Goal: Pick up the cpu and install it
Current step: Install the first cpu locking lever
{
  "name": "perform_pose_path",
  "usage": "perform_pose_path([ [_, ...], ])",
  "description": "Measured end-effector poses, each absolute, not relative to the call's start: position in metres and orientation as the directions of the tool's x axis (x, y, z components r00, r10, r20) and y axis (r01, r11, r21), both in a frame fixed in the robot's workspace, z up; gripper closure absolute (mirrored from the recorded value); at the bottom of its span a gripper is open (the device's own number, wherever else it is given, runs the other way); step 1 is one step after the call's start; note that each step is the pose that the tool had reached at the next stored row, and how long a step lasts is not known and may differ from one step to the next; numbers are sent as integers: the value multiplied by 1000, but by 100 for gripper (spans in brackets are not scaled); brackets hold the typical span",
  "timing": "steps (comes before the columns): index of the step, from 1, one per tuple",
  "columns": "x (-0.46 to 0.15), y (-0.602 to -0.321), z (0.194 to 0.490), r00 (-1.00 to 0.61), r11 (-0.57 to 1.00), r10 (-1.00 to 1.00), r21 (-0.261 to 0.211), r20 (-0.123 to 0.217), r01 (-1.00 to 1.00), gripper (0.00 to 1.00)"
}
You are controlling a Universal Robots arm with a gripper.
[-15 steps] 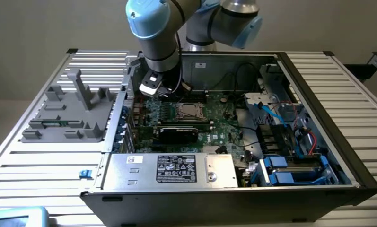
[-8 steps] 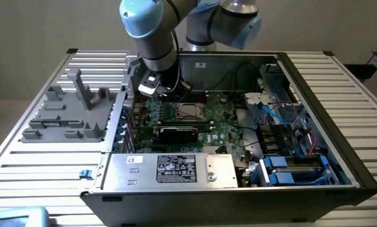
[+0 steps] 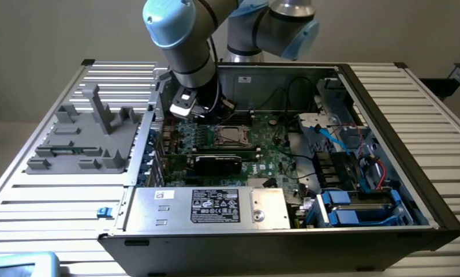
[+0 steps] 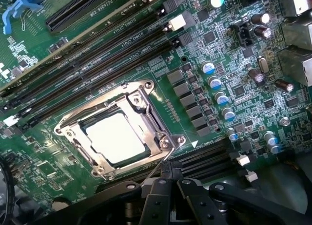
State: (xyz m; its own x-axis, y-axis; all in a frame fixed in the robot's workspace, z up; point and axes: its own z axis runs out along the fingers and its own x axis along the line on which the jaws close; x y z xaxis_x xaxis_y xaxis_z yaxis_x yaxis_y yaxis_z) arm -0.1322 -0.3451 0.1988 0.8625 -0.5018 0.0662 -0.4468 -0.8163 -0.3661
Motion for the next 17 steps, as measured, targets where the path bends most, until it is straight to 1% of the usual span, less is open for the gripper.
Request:
perform_pose_path([
  [17,-132,-343,197,863,-817,-501,-366,67,-446,89],
])
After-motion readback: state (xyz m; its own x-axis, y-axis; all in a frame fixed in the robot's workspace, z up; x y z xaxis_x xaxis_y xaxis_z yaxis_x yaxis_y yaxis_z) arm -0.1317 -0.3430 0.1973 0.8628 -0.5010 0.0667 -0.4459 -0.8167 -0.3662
